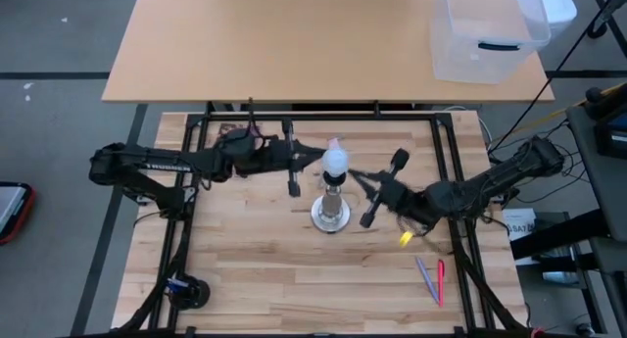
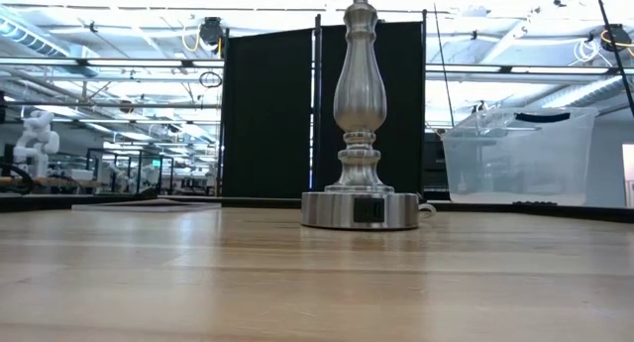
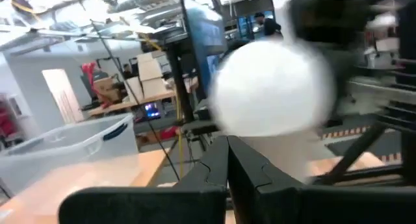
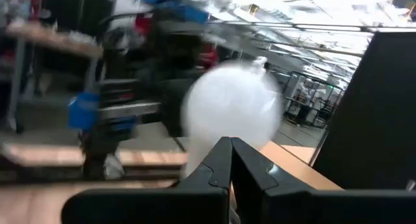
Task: Screw lightbulb
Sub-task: Insert the lightbulb into the lamp
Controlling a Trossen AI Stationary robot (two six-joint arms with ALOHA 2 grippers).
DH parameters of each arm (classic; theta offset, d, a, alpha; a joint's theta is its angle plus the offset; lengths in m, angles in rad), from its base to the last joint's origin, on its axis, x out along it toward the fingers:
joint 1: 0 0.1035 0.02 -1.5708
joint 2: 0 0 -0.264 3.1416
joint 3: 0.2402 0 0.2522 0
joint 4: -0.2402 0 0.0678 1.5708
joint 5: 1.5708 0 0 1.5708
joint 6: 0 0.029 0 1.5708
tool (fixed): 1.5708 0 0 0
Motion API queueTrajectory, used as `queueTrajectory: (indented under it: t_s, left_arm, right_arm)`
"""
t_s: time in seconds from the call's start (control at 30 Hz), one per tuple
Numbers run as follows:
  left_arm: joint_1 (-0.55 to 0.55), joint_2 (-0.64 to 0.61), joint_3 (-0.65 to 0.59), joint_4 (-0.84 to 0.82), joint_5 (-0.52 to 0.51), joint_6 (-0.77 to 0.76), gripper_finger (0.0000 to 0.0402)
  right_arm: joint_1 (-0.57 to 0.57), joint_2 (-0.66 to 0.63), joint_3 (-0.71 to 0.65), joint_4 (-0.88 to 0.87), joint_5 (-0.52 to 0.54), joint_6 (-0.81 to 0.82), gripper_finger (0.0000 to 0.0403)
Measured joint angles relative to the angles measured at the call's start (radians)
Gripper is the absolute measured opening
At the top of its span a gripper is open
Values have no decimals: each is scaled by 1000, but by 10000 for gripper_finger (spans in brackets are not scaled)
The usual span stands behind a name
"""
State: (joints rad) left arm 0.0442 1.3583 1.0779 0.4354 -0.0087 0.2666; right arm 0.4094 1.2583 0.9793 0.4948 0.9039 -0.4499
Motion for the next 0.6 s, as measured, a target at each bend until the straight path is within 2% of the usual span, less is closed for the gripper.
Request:
queueTrajectory:
  t_s: [0.37,0.6]
  left_arm:
    - [18,19,0,-42,0,-21,2]
    - [-8,-50,-1,-53,-6,30,2]
  right_arm:
    - [19,28,-3,-43,40,32,0]
    - [77,26,-2,-86,170,34,0]
